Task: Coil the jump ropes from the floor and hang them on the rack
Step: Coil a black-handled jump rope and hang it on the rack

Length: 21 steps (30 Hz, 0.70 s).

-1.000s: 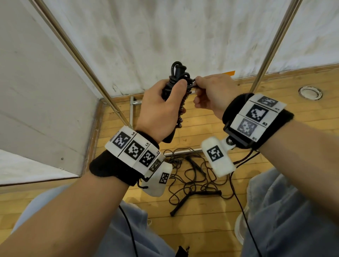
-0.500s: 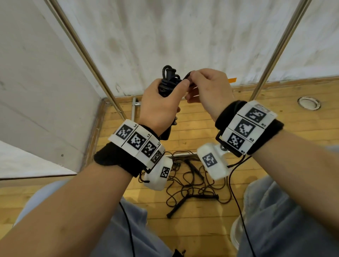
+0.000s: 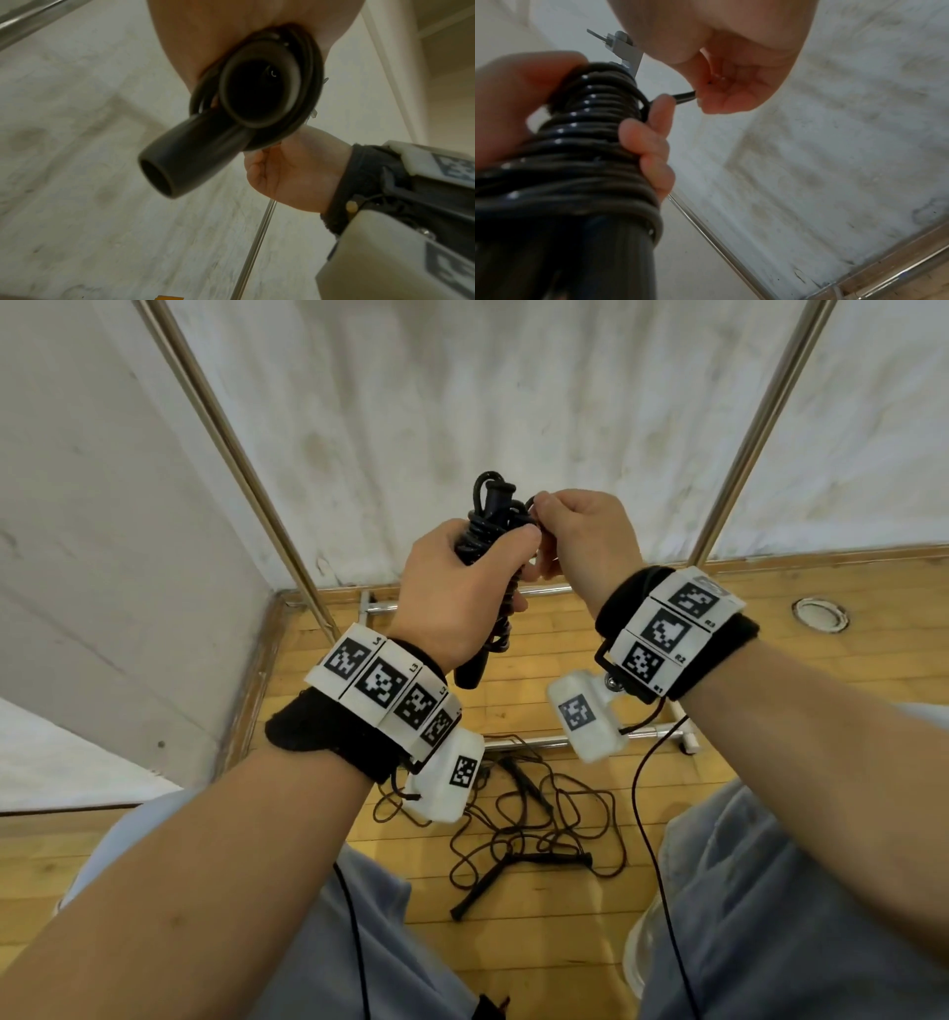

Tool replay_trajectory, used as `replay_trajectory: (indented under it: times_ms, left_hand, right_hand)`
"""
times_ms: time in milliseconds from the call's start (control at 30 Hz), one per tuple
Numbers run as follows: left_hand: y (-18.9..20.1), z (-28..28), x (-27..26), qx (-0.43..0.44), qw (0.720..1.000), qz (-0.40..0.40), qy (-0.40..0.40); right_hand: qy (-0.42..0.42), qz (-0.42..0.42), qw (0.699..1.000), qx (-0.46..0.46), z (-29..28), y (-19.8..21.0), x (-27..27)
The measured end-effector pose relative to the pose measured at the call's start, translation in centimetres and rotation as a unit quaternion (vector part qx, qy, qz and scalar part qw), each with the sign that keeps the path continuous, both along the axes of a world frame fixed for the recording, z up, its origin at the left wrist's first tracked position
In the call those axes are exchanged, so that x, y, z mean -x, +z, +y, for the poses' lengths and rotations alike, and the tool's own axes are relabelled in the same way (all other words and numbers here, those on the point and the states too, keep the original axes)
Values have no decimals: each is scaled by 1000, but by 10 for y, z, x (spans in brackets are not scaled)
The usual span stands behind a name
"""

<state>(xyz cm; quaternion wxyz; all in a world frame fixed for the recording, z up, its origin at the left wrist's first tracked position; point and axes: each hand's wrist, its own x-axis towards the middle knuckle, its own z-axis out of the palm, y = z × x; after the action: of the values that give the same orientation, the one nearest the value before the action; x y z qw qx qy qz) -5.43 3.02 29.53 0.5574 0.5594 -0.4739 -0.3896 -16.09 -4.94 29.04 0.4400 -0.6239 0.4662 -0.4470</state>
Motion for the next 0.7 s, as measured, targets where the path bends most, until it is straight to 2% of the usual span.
replay_trajectory:
  times_ms: [200,433,600,700]
  left_hand:
    - [3,9,-4,-2,999,-17,-43]
    - [9,12,-13,-9,998,5,-67]
    - [9,9,-23,-31,995,-1,-93]
    - [13,8,-20,-32,997,2,-63]
  right_hand:
    - [22,-4,999,-26,0,0,3]
    - [73,-93,991,-59,3,12,8]
    - [71,-132,989,-16,8,24,16]
    - [68,-120,990,13,15,27,15]
